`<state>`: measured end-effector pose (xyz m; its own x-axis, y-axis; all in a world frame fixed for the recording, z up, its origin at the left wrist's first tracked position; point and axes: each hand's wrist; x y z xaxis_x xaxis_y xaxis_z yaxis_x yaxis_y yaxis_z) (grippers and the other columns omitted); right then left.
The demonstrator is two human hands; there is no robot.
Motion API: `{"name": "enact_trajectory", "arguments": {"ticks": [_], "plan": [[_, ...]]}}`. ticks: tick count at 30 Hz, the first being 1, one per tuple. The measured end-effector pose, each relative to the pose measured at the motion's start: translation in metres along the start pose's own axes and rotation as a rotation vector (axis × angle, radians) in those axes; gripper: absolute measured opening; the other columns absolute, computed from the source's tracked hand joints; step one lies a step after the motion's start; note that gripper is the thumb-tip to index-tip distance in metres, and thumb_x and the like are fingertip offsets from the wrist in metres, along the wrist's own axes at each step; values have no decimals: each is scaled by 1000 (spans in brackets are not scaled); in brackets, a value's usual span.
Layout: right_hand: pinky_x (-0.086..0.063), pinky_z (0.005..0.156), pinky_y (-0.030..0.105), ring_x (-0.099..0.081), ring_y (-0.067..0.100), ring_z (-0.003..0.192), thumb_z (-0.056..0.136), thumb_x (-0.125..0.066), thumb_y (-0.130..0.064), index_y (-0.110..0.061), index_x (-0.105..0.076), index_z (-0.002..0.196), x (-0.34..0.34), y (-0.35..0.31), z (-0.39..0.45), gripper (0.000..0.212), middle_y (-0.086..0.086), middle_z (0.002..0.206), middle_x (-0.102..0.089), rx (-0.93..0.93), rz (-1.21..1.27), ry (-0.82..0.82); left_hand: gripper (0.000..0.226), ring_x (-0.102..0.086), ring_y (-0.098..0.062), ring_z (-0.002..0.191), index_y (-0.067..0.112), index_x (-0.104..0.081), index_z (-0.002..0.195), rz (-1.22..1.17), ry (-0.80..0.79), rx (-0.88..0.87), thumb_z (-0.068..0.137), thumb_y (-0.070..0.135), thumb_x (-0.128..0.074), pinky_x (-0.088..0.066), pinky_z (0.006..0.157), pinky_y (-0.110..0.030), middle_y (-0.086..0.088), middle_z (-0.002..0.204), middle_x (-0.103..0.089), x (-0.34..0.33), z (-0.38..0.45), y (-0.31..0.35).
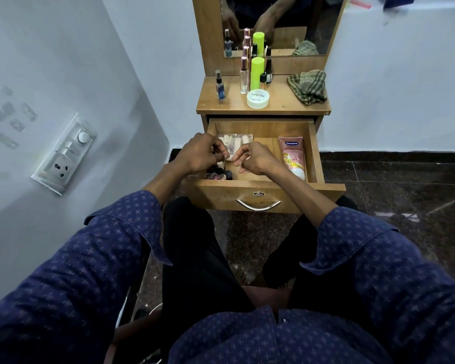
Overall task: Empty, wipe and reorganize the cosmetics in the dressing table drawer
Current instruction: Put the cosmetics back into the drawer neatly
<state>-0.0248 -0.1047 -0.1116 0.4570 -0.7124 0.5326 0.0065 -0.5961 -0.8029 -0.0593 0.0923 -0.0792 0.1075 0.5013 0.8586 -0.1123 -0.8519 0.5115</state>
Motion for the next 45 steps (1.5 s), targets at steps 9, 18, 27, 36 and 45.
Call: {"name": "enact_trajectory", "arguments": {"ticks": [9,18,27,36,45], "plan": [[-64,80,43,-73,11,82,93,-64,-2,-19,-76,96,46,-45,20,21,-4,87,-76,204,-185,183,7,-68,-12,90,25,-75,99,-56,233,4,95,29,-71,-57,83,-40,9,98,-74,19,25,6],[-62,73,42,-71,10,72,91,-73,-27,-28,-74,91,110,-61,50,2,-10,81,-73,288,-306,462,12,-64,-6,88,29,-68,106,-59,432,79,95,34,-67,-40,64,-25,15,94,-71,49,63,18],[-55,73,38,-64,16,87,91,-76,-31,-24,-69,100,144,-66,80,14,-7,90,-69,306,-460,650,11,-65,-8,84,29,-66,101,-106,467,65,94,36,-70,-45,67,-28,15,87,-68,45,93,34],[-52,73,36,-65,17,87,88,-80,-35,-22,-72,93,139,-63,107,16,-4,89,-70,212,-519,708,10,-65,-7,85,28,-68,99,-97,421,58,94,37,-69,-47,72,-30,16,89,-69,29,87,22],[-61,72,41,-68,14,84,88,-78,-28,-24,-75,95,140,-63,78,9,-5,88,-73,301,-421,784,9,-65,-6,84,28,-69,102,-101,397,80,96,32,-64,-57,78,-39,15,93,-70,13,57,4]]}}
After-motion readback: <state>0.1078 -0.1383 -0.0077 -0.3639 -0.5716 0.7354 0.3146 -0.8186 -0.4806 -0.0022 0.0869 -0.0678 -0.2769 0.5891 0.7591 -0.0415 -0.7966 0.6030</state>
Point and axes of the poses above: each hand's wrist, its own z-axis towards the middle knuckle, its own x-axis out of the back of the hand, y = z × x
